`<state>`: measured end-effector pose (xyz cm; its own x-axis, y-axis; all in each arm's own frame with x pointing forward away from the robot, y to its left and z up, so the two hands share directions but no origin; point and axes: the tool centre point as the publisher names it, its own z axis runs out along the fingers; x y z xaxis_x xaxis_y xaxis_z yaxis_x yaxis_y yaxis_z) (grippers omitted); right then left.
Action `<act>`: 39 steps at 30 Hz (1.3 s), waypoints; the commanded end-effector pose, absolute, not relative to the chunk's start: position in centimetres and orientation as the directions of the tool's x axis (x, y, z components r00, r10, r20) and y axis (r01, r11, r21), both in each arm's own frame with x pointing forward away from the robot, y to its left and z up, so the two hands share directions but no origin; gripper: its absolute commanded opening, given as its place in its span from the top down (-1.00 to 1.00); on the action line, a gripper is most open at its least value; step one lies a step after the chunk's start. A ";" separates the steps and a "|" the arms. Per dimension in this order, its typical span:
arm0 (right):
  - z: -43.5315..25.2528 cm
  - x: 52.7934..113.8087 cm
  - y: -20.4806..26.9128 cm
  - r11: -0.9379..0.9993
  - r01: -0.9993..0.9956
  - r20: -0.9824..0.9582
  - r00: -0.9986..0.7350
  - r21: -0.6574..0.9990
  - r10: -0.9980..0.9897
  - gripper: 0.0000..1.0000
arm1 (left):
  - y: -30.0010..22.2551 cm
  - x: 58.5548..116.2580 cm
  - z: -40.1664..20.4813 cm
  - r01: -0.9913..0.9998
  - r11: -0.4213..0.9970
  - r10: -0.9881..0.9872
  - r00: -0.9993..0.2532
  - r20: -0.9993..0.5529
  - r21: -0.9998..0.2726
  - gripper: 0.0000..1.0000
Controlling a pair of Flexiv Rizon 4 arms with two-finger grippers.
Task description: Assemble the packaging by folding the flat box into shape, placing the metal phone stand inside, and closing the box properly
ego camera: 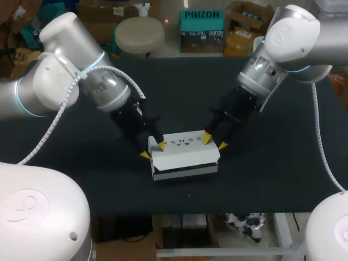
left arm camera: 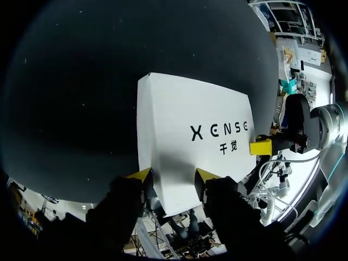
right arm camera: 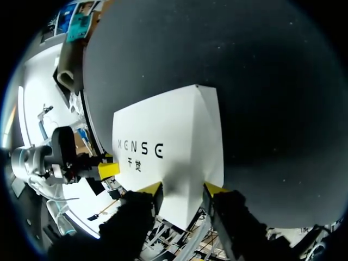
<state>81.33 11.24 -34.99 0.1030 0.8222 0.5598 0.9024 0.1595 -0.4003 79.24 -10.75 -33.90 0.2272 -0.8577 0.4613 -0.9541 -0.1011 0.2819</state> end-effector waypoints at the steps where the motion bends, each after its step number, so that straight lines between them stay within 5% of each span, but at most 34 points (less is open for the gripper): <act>1: -34.9 81.8 11.6 0.164 0.894 0.558 0.109 -0.416 0.823 0.02 | -11.0 79.8 -34.0 -0.949 -0.098 -0.851 0.236 0.469 0.300 0.00; 39: -32.5 83.0 12.4 0.163 0.870 0.570 0.154 -0.465 0.807 0.01 | -11.1 81.4 -31.9 -0.884 -0.131 -0.765 0.378 0.522 0.448 0.02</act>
<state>82.73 11.87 -32.71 0.1546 0.8062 0.5711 0.8753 0.1564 -0.4577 80.96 -10.75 -31.72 0.3778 -0.7636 0.5237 -0.8872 -0.1367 0.4407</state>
